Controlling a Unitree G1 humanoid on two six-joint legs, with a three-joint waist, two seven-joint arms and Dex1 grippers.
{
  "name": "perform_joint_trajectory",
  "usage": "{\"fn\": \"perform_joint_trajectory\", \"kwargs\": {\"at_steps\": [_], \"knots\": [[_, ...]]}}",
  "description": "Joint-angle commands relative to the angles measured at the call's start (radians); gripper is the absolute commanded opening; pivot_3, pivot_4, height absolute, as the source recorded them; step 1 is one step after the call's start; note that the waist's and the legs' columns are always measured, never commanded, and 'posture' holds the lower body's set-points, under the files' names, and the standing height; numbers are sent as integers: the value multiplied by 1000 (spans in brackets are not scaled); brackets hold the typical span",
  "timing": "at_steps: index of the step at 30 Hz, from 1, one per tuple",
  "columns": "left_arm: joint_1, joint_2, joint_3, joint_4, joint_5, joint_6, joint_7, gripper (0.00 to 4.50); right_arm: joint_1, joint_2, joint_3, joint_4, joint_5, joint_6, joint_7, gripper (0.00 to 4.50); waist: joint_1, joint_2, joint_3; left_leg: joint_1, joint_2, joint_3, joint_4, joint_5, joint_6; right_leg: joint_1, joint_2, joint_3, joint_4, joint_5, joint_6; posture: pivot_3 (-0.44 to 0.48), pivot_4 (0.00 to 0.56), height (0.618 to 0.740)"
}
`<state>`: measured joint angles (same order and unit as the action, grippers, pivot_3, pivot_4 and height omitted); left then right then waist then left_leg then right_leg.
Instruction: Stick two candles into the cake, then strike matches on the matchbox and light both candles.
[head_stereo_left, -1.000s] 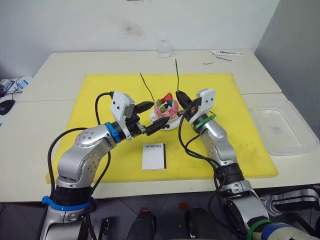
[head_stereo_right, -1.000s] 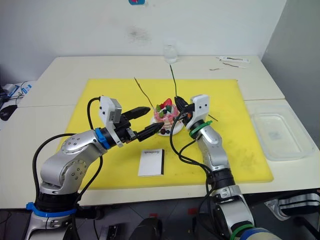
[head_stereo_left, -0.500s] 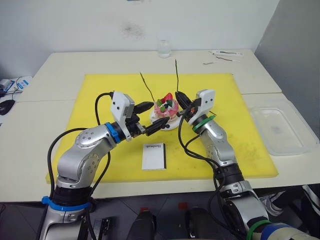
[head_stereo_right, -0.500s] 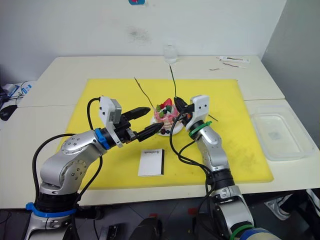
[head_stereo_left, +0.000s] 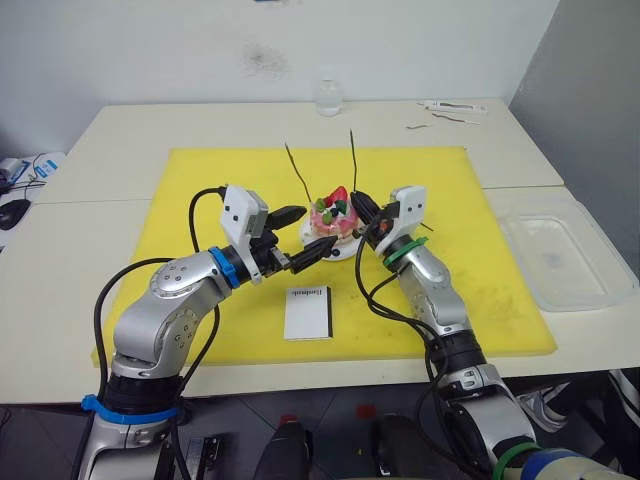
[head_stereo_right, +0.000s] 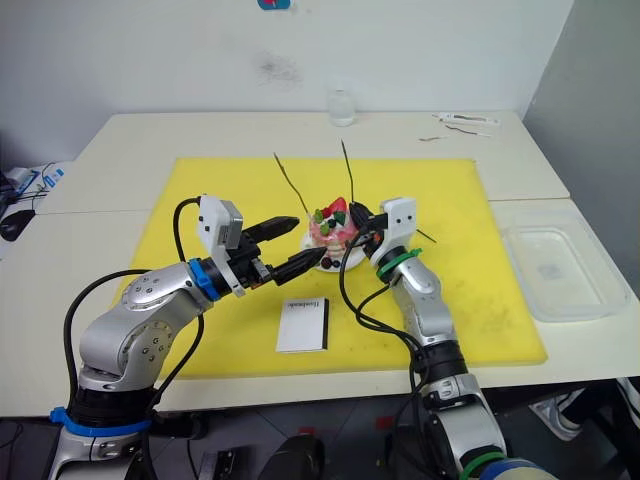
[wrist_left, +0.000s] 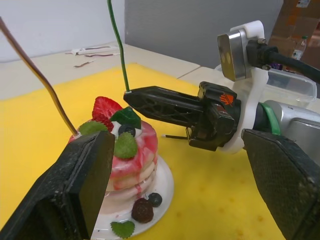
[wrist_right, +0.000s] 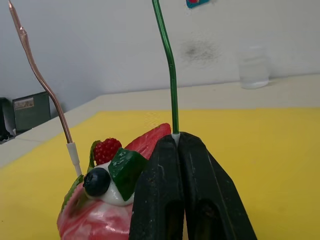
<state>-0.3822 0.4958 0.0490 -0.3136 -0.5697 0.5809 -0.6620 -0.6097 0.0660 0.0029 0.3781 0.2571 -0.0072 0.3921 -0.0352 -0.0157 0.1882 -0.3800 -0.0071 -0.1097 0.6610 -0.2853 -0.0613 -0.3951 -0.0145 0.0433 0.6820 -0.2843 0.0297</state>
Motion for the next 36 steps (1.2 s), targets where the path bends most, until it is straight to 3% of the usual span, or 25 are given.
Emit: {"fn": "perform_joint_trajectory", "kwargs": {"at_steps": [1, 20, 23, 27, 36], "knots": [[4, 8, 33, -45, -6, -16, 8, 4500, 9, 6, -12, -45, 21, 27, -6, 14, 0, 0, 0, 0, 0, 0, 0, 0, 0, 0, 0, 0, 0, 0, 0, 0, 150, 740], [-12, 10, 31, -30, 2, -22, 11, 4500, 31, 2, 3, -97, 33, 43, 32, 14, 0, 0, 0, 0, 0, 0, 0, 0, 0, 0, 0, 0, 0, 0, 0, 0, 150, 740], [-16, 9, 30, -26, 3, -24, 10, 4500, 26, 1, -1, -98, 45, 45, 45, 627, 0, 0, 0, 0, 0, 0, 0, 0, 0, 0, 0, 0, 0, 0, 0, 0, 150, 740], [-16, 9, 30, -26, 3, -24, 9, 4500, 22, -8, 8, -104, 40, 42, 55, 1990, 0, 0, 0, 0, 0, 0, 0, 0, 0, 0, 0, 0, 0, 0, 0, 0, 150, 740], [-18, 15, 30, -17, 9, -33, 1, 4500, 50, -48, 5, -163, 53, 73, 68, 1990, 0, 0, 0, 0, 0, 0, 0, 0, 0, 0, 0, 0, 0, 0, 0, 0, 150, 740]]}}
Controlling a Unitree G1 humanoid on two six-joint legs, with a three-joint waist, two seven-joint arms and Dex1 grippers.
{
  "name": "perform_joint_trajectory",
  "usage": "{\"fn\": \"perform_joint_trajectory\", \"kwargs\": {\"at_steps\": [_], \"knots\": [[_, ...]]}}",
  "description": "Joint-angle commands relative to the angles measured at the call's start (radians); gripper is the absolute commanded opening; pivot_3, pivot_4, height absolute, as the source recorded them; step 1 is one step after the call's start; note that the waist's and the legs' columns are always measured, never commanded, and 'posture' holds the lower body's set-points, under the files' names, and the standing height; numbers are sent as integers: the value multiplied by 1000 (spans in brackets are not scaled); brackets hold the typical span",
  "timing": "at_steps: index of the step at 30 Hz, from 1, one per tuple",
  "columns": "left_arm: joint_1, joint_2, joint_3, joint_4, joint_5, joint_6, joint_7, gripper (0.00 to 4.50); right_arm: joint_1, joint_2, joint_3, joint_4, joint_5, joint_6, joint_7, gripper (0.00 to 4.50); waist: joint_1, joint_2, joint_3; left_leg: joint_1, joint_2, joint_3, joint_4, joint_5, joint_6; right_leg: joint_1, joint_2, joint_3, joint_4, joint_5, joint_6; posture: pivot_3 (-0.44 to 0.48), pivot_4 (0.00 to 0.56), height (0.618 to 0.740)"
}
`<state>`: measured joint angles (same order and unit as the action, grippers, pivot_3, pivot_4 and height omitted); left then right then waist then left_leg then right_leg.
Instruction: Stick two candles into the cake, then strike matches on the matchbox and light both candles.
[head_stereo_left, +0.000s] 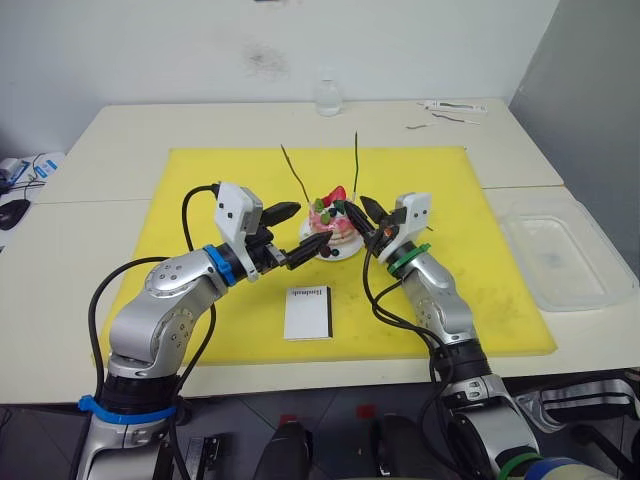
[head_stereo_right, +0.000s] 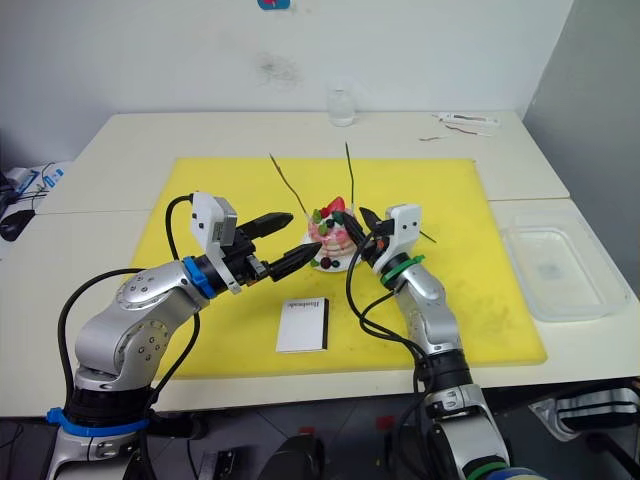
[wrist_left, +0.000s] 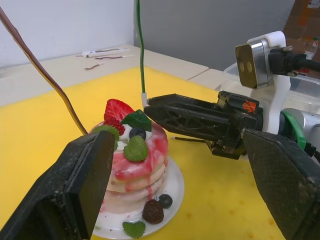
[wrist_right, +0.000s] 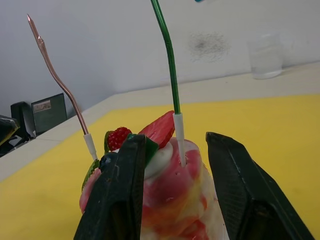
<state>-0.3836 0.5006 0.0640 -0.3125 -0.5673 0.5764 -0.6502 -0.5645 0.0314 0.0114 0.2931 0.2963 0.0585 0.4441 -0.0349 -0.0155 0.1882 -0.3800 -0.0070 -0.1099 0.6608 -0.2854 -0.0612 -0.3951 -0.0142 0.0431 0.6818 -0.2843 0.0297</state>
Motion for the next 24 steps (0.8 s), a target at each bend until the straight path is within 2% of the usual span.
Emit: {"fn": "perform_joint_trajectory", "kwargs": {"at_steps": [1, 8, 14, 17, 22, 23, 24], "knots": [[-15, 14, 15, -18, 9, -30, -14, 4500, 11, -21, -4, -91, 17, 15, 20, 1990, 0, 0, 0, 0, 0, 0, 0, 0, 0, 0, 0, 0, 0, 0, 0, 0, 150, 740], [-4, 96, 60, 7, 15, -49, -79, 4500, 77, -186, 17, -280, 53, 138, 161, 1990, 1, 0, 0, 0, 0, 0, 0, 0, 1, 0, 0, 0, -1, 0, 0, 0, 150, 740], [64, 210, 92, 33, 0, -60, -221, 4500, 131, -428, -20, -419, 127, 291, 320, 1990, 2, 0, 0, 0, 0, 0, -1, -2, 4, 0, 0, 0, -1, 0, 0, 0, 150, 740], [82, 240, 91, 51, 8, -85, -276, 4500, 161, -511, -37, -460, 166, 340, 376, 2583, 2, 0, 0, 0, 0, 0, -1, -2, 4, 0, 0, -1, -2, 0, 0, 0, 150, 740], [101, 282, 103, 64, -12, -74, -353, 4500, 208, -628, -45, -521, 199, 390, 464, 4265, 2, 0, 0, 0, 0, 0, 0, -3, 5, 1, 0, 0, -2, 0, 0, 0, 150, 740], [108, 289, 106, 63, -19, -66, -365, 4500, 212, -643, -41, -534, 205, 399, 478, 4481, 2, 0, 0, 0, 0, 1, 0, -3, 5, 1, 0, 0, -2, 0, 0, 0, 150, 740], [116, 295, 111, 67, -20, -59, -370, 4500, 216, -661, -27, -554, 205, 405, 498, 4481, 2, 0, 0, 0, 0, 1, 0, -3, 5, 1, 0, 0, -2, 0, 0, 0, 150, 740]]}}
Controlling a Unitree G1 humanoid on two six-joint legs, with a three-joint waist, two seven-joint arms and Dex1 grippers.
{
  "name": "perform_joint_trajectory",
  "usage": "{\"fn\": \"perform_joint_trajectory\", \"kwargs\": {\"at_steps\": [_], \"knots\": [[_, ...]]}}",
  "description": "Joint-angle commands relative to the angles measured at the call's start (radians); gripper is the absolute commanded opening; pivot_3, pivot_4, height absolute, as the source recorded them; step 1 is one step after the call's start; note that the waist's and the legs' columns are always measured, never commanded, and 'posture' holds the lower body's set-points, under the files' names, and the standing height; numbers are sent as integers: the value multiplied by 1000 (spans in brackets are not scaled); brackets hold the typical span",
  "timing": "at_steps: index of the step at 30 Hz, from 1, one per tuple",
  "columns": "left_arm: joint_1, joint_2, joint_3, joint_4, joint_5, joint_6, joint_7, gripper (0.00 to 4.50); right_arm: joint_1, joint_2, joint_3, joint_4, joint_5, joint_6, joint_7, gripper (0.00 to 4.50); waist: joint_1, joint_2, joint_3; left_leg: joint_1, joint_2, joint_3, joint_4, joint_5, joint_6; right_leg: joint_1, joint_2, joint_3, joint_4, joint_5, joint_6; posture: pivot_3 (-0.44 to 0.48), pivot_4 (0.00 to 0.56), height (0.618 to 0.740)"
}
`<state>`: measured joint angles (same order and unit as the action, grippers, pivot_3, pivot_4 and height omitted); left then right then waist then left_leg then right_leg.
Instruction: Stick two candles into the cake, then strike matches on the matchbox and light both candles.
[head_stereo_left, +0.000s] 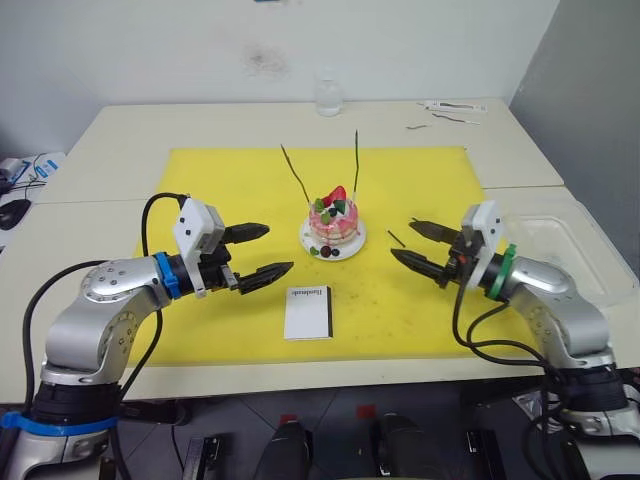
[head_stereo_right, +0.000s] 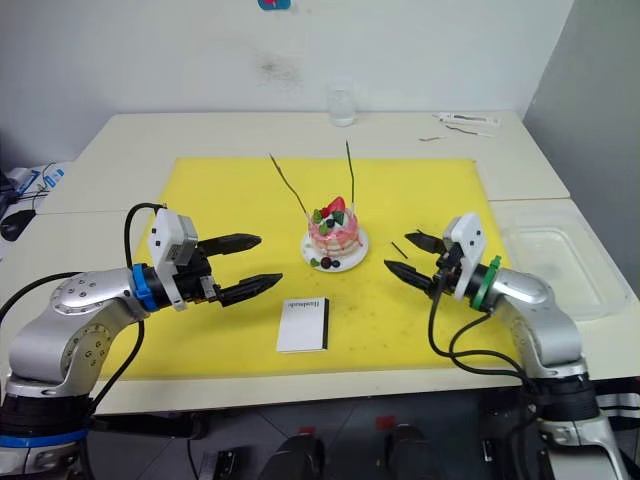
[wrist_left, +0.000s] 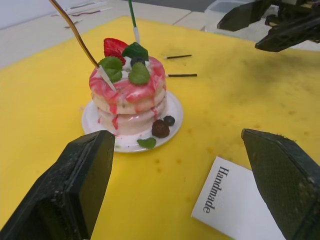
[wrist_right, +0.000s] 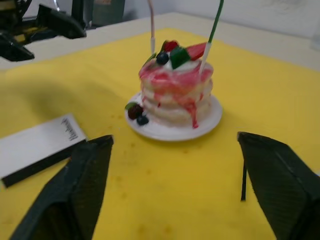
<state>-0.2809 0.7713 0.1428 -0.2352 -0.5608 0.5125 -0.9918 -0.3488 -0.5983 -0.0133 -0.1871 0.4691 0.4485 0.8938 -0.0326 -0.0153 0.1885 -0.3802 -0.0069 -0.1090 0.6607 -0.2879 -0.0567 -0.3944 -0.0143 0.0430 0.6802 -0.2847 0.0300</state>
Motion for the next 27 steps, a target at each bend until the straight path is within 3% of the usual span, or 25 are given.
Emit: {"fn": "perform_joint_trajectory", "kwargs": {"at_steps": [1, 16, 22, 25, 27], "knots": [[24, 36, 34, -4, -24, 7, -37, 4500, 5, -46, 15, -93, 27, 11, 68, 4481, -1, 0, 0, 0, 0, 0, 0, 0, 0, 0, 0, 0, 0, 0, 0, 0, 150, 740], [-60, 96, -4, 53, -22, 32, -139, 4500, -33, -39, 28, -27, -28, 21, 14, 4481, 1, -1, 0, 0, 0, -1, 0, 0, 0, 1, 0, -1, 0, 0, 0, 0, 150, 740], [-83, 108, -40, 54, -140, 393, -71, 4500, -4, -33, 98, -93, -43, 10, 35, 4481, -1, -1, 0, 0, 0, -1, 0, 0, 0, 0, 0, -1, 0, 0, 0, 0, 150, 740], [-184, 134, -51, 115, -221, 662, -46, 4500, -21, -30, 121, -85, -57, 4, 45, 3858, -1, -1, 1, -1, 0, -2, 1, 0, 0, 0, 2, -1, 1, 0, 0, 0, 150, 740], [-247, 140, -49, 163, -280, 832, -43, 4500, -37, -34, 141, -86, -71, 11, 53, 3159, -1, -1, 1, -1, 0, -2, 1, 0, 0, 0, 6, -1, 0, 0, 0, 0, 150, 740]]}}
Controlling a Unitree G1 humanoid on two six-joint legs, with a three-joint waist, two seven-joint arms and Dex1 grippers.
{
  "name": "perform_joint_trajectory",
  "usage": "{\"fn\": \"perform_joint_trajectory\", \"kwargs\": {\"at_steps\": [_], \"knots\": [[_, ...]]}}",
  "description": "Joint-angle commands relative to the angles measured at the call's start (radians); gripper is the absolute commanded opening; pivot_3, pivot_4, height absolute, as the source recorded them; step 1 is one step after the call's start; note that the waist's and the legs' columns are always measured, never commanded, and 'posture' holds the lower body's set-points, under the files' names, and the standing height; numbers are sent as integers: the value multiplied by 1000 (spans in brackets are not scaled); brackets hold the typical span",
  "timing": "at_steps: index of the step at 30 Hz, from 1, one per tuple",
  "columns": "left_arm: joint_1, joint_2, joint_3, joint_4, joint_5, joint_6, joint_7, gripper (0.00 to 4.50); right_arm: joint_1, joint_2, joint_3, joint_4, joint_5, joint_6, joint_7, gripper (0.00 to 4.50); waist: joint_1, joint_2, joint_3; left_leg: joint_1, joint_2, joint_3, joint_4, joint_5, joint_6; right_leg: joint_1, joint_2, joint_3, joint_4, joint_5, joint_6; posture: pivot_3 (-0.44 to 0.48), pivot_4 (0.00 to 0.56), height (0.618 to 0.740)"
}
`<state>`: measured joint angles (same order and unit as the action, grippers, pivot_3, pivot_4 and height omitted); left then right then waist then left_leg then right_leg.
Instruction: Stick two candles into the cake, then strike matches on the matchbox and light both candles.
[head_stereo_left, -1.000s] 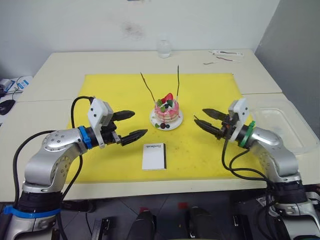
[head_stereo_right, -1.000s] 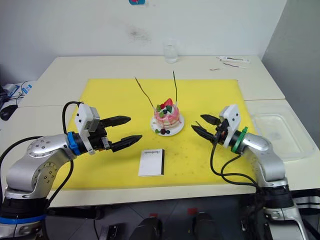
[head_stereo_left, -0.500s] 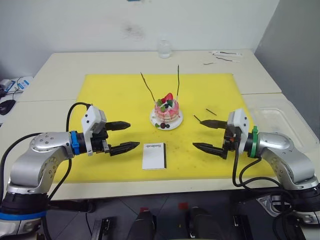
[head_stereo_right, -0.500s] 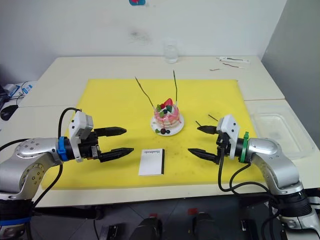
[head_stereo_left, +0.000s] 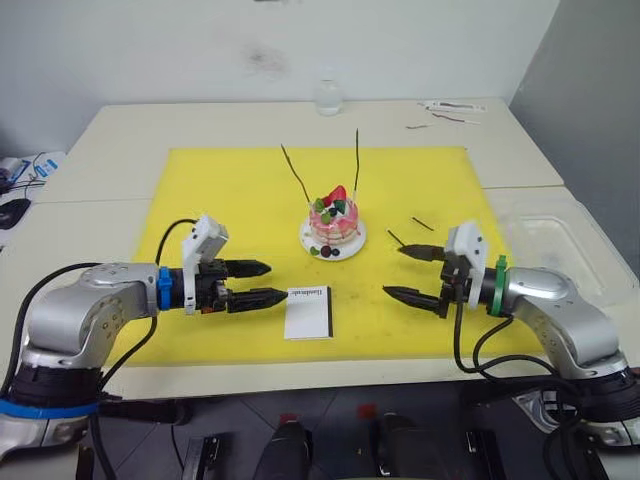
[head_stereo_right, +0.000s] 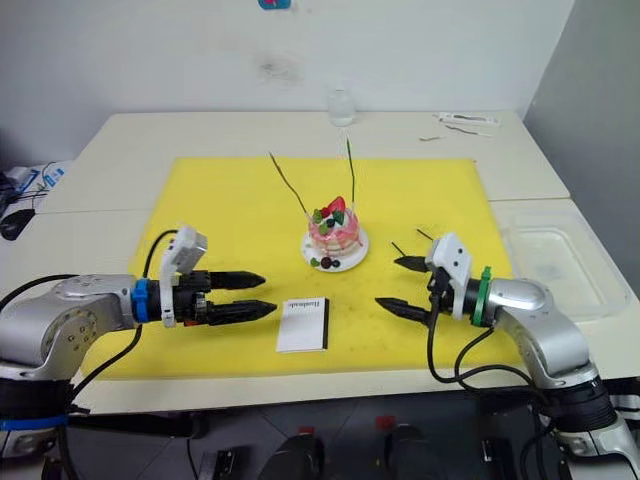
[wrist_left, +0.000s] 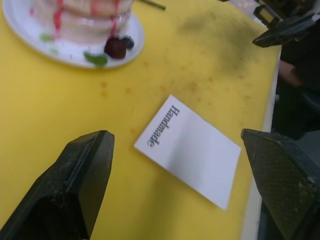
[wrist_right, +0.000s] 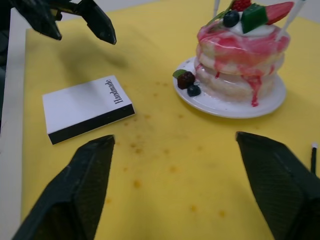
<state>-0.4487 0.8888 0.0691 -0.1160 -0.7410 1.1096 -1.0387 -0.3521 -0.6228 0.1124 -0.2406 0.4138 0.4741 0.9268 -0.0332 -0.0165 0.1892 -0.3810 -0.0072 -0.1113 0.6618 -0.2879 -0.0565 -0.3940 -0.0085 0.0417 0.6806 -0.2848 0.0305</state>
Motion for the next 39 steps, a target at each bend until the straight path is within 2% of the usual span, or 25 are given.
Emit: {"fn": "perform_joint_trajectory", "kwargs": {"at_steps": [1, 4, 5, 9, 11, 16, 21, 27, 35, 39], "knots": [[-113, 32, 13, 68, -123, 334, 3, 4500, -43, -14, 32, -39, -25, -4, 23, 2793, -2, 0, 0, 0, 0, 0, 0, 0, 0, 0, 0, 0, 0, 0, 0, 0, 150, 740], [-189, 78, -54, 146, -225, 487, -5, 4500, -67, -25, 80, -63, -47, 24, 37, 1738, -8, 0, 0, 1, 0, 0, 0, 0, 0, 1, 2, 0, 0, 0, 1, 0, 150, 740], [-217, 138, -168, 166, -261, 500, -13, 4500, -75, -21, 95, -76, -50, 37, 34, 1354, -9, 0, 0, 1, 0, 0, 0, 0, 0, 0, 3, 1, 0, 0, 1, 0, 150, 740], [-317, 175, -341, 366, -438, 505, 60, 4500, -91, 14, 135, -98, -68, 65, 3, 28, -14, 0, 0, 1, 1, -2, -1, 0, 0, -1, 4, 0, 2, -1, -1, 0, 150, 740], [-354, 192, -422, 429, -523, 505, 101, 4500, -89, 25, 142, -106, -71, 75, -5, 28, -14, 0, 0, 0, 1, -3, -1, 0, 0, -2, 4, 0, 2, -1, -2, 0, 150, 740], [-394, 163, -475, 526, -662, 505, 234, 4500, -73, 42, 148, -116, -79, 91, -19, 28, -14, 0, 0, -1, 1, -4, 0, 0, -1, -2, -1, 1, 1, 0, -1, 0, 150, 740], [-430, 99, -452, 632, -751, 505, 358, 4500, -56, 38, 174, -115, -102, 90, -19, 28, -8, 0, 0, -1, -1, -8, 0, 0, -1, -2, -5, 0, 1, 0, -1, 0, 150, 740], [-430, 79, -473, 685, -872, 505, 470, 4500, -51, 48, 191, -92, -129, 77, -19, 28, -9, 0, 0, -1, -1, -9, 0, 2, -4, -2, -5, -1, 2, -1, -1, 0, 150, 740], [-343, 70, -451, 673, -994, 505, 574, 4500, -60, 66, 196, -71, -135, 80, -14, 28, -9, 0, 0, -1, -1, -9, 0, 3, -5, -2, -6, -1, 2, 0, -1, 0, 150, 740], [-303, 46, -402, 673, -1005, 505, 616, 4500, -53, 73, 214, -62, -143, 76, -12, 28, -9, 0, 0, -1, -1, -10, 0, 3, -5, -2, -6, -1, 2, 0, -1, 0, 150, 740]]}}
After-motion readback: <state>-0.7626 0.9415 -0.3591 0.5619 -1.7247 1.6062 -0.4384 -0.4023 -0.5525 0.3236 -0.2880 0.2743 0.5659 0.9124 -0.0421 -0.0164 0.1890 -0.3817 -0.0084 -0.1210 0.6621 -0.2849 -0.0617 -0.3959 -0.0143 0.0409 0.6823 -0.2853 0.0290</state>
